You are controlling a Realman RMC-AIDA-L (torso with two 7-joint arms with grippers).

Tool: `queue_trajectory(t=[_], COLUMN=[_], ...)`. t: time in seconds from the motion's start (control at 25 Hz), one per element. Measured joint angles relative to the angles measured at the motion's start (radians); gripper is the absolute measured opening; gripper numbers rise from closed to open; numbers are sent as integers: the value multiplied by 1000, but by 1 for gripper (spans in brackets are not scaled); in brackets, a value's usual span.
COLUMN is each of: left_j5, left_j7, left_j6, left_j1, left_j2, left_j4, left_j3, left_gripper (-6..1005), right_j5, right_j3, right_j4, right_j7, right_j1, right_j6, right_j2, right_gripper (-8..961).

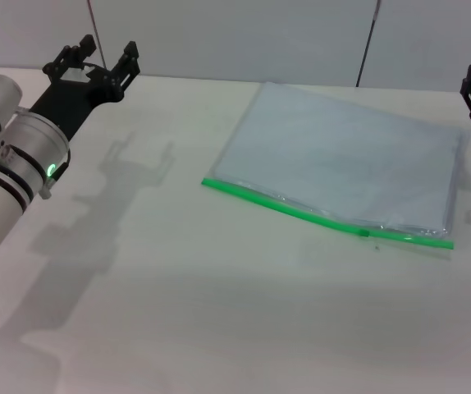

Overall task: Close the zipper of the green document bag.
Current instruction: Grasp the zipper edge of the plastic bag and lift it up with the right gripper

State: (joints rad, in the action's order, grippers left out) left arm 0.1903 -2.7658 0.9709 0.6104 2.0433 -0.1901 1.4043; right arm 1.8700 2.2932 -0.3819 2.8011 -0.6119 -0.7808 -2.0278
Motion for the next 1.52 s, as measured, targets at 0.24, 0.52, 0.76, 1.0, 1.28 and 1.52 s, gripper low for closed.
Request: queue_trajectory(t=[0.24,0.52,0.76,1.0,1.28,1.52], left_j5=[0,0,0,0,0,0], left_j7=[0,0,0,0,-1,-1], left_j6=[0,0,0,-26,-42,-56], left_j1=[6,12,12,-7,-11,-12], left_j2=[-1,-1,-2,-6,-9,-9], left_j4=[-2,-1,2,7,8,8], left_j3=[-14,-17,-18,-18,-31,-31], left_gripper=[705,705,705,705,705,705], right_j5=[0,3,16,125,298,307], right_j3=[-1,0,41,151,203,195], right_j4=[0,0,-3,-28,-212,-463], right_j7=[0,-1,-3,0,4,13], right_j1=[0,0,-9,22,157,259], right_j6=[0,2,42,46,56,58], right_j2=[0,0,4,9,99,215], right_gripper=[697,696,696,694,676,660])
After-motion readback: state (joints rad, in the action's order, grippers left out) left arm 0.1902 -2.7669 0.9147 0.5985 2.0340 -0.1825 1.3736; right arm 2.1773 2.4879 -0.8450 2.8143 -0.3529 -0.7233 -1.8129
